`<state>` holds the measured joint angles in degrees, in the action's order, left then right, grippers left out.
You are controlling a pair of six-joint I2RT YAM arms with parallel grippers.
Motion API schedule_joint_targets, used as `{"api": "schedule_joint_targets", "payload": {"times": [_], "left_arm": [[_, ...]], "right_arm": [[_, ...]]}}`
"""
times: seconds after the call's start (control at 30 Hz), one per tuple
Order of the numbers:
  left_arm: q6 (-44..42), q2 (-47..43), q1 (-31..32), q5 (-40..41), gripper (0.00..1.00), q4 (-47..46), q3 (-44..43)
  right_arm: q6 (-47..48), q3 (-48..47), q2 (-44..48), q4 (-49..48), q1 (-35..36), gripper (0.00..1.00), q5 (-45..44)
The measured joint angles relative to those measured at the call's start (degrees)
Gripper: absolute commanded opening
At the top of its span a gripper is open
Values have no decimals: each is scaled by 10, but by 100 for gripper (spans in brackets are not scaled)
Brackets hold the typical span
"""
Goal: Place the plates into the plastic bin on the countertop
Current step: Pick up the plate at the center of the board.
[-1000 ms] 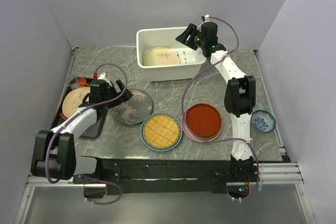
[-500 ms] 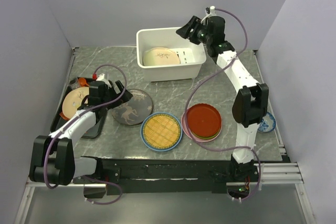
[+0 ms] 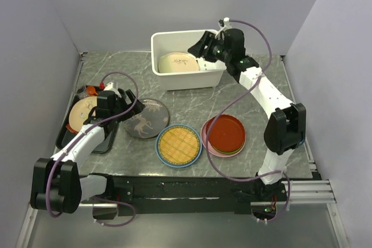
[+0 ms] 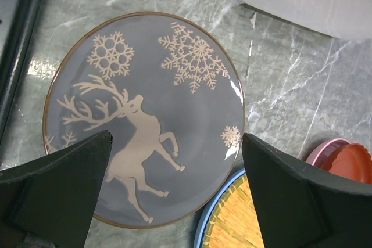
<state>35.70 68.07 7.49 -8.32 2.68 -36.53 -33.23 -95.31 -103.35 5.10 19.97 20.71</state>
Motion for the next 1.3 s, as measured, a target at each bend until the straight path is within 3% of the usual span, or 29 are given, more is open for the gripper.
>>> {"api": "schedule_joint_targets", "payload": {"times": [0.33, 1.3], "left_arm": [[16, -12, 1, 19, 99, 17, 7], [30, 19, 1, 113, 99, 63, 25]], "right_arm": [[6, 103, 66, -6, 29, 68, 1], [-13, 243, 23, -66, 114, 67, 25]]}}
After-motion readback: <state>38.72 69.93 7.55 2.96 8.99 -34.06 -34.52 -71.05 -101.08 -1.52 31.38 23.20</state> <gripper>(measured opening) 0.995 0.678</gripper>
